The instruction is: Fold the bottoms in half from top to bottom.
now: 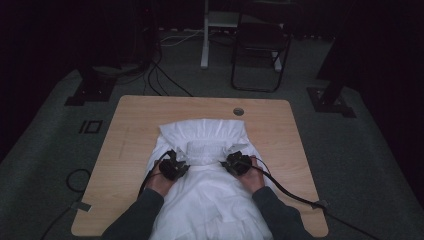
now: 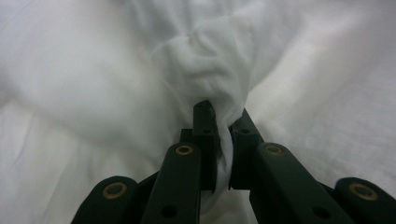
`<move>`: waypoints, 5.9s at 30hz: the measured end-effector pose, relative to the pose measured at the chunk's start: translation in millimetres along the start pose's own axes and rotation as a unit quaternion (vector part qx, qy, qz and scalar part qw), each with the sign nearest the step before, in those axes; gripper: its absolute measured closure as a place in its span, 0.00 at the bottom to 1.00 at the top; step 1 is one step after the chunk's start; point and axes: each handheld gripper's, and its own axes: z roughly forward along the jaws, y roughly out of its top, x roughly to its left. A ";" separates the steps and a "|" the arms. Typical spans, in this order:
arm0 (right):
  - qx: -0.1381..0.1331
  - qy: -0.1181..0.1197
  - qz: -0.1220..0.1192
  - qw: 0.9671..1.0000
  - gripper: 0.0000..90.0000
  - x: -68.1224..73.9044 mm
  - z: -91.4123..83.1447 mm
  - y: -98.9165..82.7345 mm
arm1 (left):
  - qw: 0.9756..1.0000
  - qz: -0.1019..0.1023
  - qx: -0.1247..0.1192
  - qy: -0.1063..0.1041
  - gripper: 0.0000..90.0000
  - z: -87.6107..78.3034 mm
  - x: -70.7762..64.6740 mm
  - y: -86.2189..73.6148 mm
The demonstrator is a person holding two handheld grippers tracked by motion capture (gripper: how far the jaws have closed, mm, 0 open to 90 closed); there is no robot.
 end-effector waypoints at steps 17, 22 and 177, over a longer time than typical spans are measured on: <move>-0.018 -0.016 0.046 0.999 0.92 -36.1 19.4 15.4 | 1.000 -0.008 -0.014 0.011 0.93 29.7 30.4 29.3; -0.008 -0.051 0.056 0.997 0.92 -52.0 33.5 33.2 | 0.999 -0.031 -0.014 0.028 0.93 42.5 41.1 43.6; -0.067 -0.005 0.058 0.996 0.60 12.4 -24.6 -48.8 | 0.984 -0.151 -0.029 0.088 0.26 8.9 82.2 0.3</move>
